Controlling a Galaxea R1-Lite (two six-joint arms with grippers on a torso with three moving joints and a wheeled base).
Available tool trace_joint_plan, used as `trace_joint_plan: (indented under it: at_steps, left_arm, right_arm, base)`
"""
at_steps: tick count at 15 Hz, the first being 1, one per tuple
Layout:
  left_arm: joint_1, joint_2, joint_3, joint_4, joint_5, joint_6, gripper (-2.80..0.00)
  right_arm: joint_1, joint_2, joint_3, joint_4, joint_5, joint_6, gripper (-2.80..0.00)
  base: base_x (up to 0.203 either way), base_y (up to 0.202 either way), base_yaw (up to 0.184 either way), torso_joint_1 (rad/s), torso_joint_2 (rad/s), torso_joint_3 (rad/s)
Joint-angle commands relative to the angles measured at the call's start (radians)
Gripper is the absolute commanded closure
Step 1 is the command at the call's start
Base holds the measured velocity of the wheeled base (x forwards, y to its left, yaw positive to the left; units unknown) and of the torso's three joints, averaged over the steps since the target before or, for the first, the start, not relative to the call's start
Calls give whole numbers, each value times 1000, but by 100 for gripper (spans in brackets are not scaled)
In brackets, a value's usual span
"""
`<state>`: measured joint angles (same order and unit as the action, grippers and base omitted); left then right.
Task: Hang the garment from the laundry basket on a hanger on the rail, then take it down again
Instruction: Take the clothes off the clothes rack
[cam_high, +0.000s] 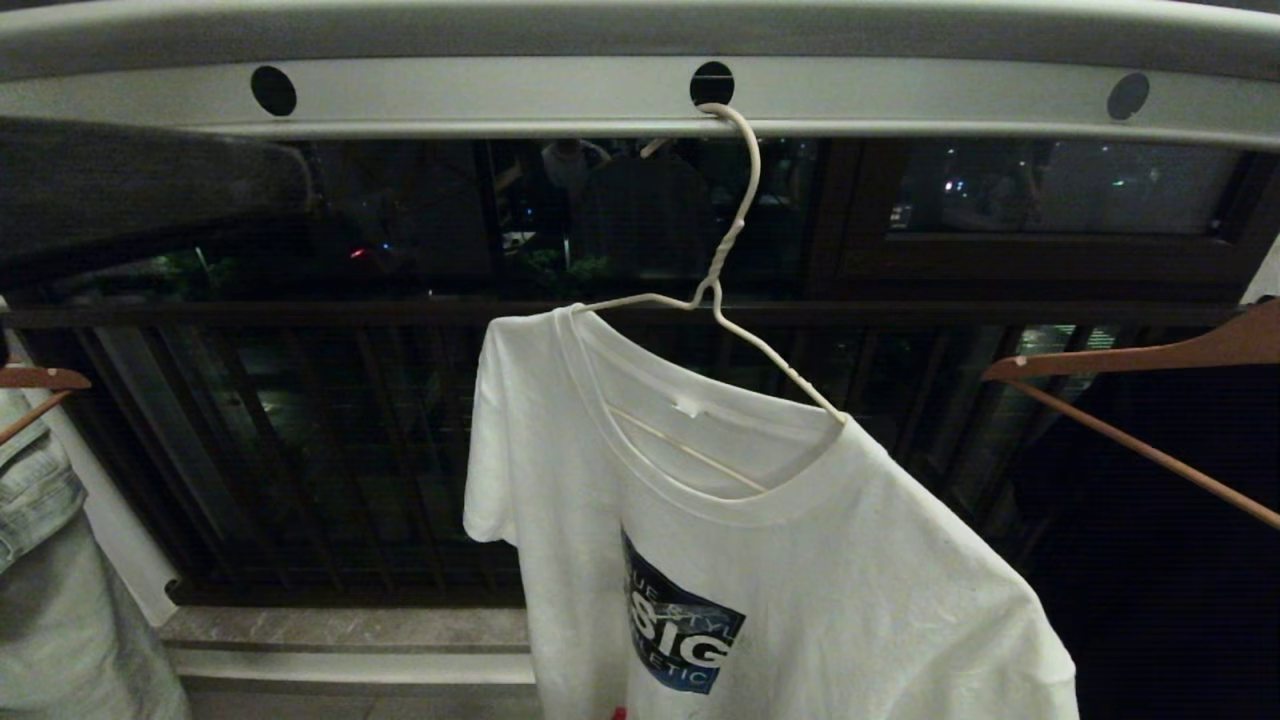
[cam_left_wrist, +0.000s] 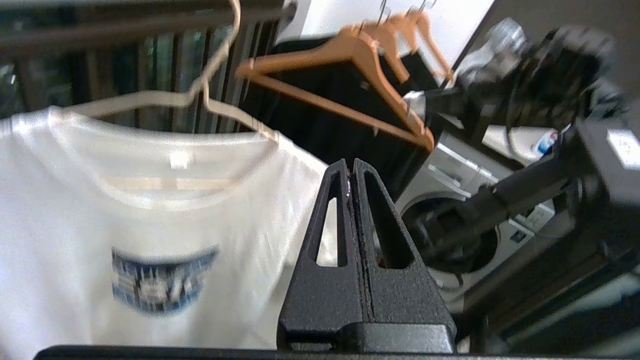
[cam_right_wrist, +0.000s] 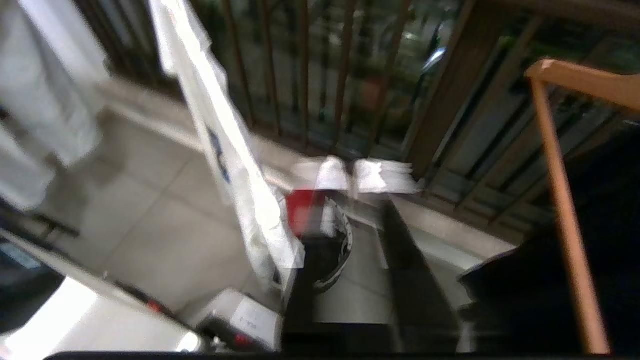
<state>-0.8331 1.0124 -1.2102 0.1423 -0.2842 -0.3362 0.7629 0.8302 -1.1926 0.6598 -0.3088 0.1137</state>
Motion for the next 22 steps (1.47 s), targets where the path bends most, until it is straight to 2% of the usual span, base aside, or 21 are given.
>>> trace_joint_plan:
  at_steps: [1,2,3,5,6,10,13,15,17,20,22]
  left_arm:
    - [4,-81,2,59,2,-2,0]
    - [21,-113,5,109,23,-1,0]
    - [73,-139,7,160,63,1,0]
    - [209,-227,25,256,154,8,0]
    - [281,-271,42,281,173,15,0]
    - [614,-455,77,310,211,53,0]
    - [760,-572,73,319,261,105,0]
    - [808,-641,113,335,265,118,0]
    - [841,-728,221,342,259,149,0]
    - [858,-831,417,339,257,205,0]
    - [857,-866,553,305,258,247,0]
  right_arm:
    - [-31,-46,-12,0,-8,-4,0]
    - [-60,-65,-18,-12,-16,-11,0]
    - [-101,-94,-18,-37,-27,-8,0]
    - [-199,-168,-17,-75,-73,18,0]
    - [-255,-191,-22,-81,-105,22,0]
    - [-459,-314,-29,-62,-257,19,0]
    - [-612,-408,-23,22,-261,-6,0]
    - [-634,-485,19,43,-246,-50,0]
    - [-651,-543,101,45,-242,-61,0]
    - [-658,-551,219,38,-220,17,0]
    - [-660,-552,317,-1,-192,26,0]
  base:
    - [0,0,0,0,0,0]
    - [0,0,0,0,0,0]
    - [0,0,0,0,0,0]
    - [0,0,0,0,0,0]
    - [0,0,0,0,0,0]
    - [0,0,0,0,0,0]
    - [0,0,0,0,0,0]
    - [0,0,0,0,0,0]
    - [0,0,0,0,0,0]
    - [0,0,0,0,0,0]
    - [0,0,0,0,0,0]
